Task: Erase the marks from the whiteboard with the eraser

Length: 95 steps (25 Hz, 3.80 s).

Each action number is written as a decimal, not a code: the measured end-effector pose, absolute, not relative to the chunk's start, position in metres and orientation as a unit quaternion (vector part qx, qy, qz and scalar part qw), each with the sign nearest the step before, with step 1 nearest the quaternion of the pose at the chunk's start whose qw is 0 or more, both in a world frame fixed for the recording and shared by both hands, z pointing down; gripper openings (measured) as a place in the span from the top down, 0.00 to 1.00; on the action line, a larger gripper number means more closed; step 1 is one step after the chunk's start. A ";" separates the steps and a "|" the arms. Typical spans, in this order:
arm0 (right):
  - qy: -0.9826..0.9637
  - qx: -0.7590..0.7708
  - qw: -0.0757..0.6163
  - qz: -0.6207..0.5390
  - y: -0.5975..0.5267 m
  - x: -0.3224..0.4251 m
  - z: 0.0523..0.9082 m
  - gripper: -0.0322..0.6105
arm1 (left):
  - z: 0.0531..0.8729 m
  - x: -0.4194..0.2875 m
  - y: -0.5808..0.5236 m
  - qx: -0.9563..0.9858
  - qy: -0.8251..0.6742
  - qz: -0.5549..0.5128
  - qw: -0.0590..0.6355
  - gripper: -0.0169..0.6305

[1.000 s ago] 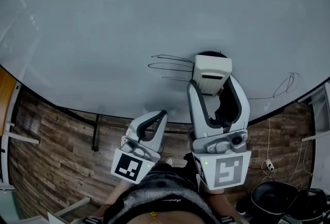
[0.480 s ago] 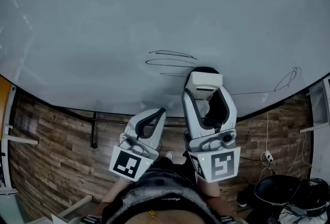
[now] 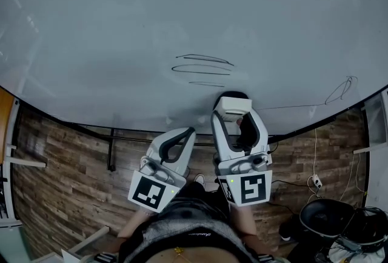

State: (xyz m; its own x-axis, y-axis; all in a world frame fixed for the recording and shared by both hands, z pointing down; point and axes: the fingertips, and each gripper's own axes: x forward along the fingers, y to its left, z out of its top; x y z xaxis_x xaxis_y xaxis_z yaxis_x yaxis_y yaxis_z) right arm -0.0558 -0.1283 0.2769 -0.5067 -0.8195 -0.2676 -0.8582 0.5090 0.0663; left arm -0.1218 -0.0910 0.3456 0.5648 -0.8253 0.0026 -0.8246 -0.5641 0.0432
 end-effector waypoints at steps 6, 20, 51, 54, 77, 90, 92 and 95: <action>0.860 -0.493 0.094 0.091 -0.127 -0.055 0.291 0.57 | 0.349 -0.126 -0.085 0.881 -0.473 -0.006 0.020 0.98; 0.862 -0.470 0.103 0.157 -0.124 -0.083 0.209 0.57 | 0.345 -0.144 -0.087 0.875 -0.483 -0.009 0.019 0.98; 0.860 -0.480 0.094 0.145 -0.130 -0.103 0.209 0.57 | 0.348 -0.144 -0.098 0.893 -0.448 -0.020 0.032 0.98; 0.861 -0.485 0.075 0.135 -0.127 -0.104 0.233 0.57 | 0.351 -0.141 -0.091 0.895 -0.445 -0.016 0.034 0.98; 0.849 -0.496 0.053 0.174 -0.128 -0.131 0.201 0.57 | 0.360 -0.164 -0.085 0.893 -0.447 -0.022 0.042 0.98; 0.835 -0.484 0.149 0.216 -0.117 -0.134 0.114 0.56 | 0.353 -0.181 -0.094 0.891 -0.450 -0.042 0.034 0.98; 0.830 -0.490 0.145 0.224 -0.116 -0.136 0.113 0.56 | 0.354 -0.183 -0.095 0.892 -0.449 -0.041 0.036 0.98; 0.824 -0.495 0.149 0.233 -0.112 -0.140 0.116 0.57 | 0.357 -0.187 -0.094 0.894 -0.445 -0.036 0.037 0.98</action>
State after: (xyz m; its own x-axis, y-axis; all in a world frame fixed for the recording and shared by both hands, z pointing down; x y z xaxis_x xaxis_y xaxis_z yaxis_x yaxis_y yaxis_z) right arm -0.1404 -0.1120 0.1158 -0.4667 -0.7461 -0.4749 -0.8843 0.4026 0.2365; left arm -0.1871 -0.0943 0.3573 0.6013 -0.7984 -0.0327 -0.7930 -0.6013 0.0978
